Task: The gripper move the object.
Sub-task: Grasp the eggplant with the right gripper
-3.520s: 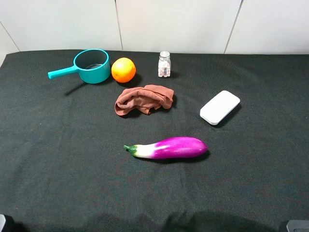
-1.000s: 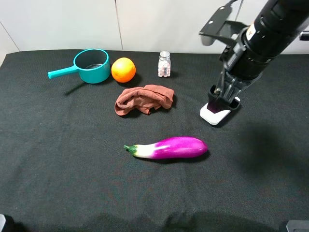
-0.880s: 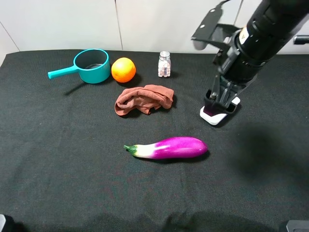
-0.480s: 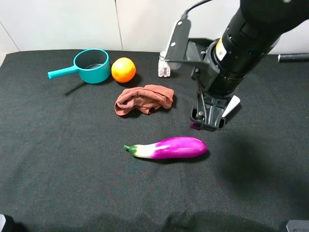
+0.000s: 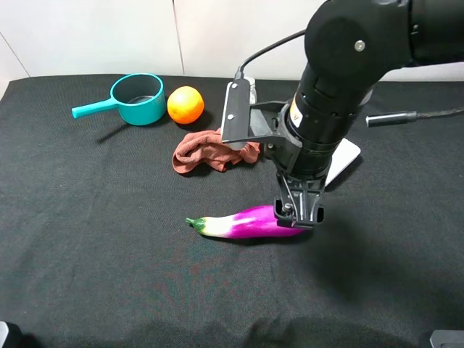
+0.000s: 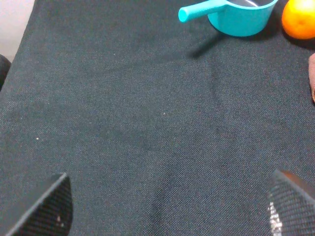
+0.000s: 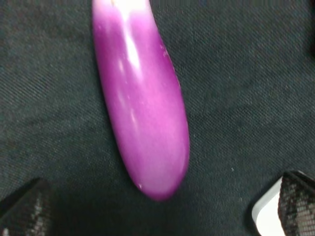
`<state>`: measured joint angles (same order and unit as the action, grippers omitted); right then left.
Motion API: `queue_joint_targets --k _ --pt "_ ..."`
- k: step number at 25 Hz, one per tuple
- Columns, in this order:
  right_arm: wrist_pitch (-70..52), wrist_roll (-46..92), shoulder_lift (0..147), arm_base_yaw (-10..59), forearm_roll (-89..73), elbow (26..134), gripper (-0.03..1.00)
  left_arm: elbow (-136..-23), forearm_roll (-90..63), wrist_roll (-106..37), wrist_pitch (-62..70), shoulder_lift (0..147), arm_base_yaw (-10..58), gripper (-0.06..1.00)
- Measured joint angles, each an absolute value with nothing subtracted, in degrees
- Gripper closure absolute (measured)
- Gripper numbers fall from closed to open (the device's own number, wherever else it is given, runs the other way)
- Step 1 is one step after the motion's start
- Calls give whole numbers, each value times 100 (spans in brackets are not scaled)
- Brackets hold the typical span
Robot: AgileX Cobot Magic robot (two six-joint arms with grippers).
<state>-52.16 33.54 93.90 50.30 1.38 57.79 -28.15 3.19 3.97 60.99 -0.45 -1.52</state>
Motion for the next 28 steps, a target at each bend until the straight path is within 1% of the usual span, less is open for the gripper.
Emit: queue_joint_targets --k 28 --pt "-4443 3797 10553 5030 -54 5779 27 -2815 319 397 6099 -45 -152 12"
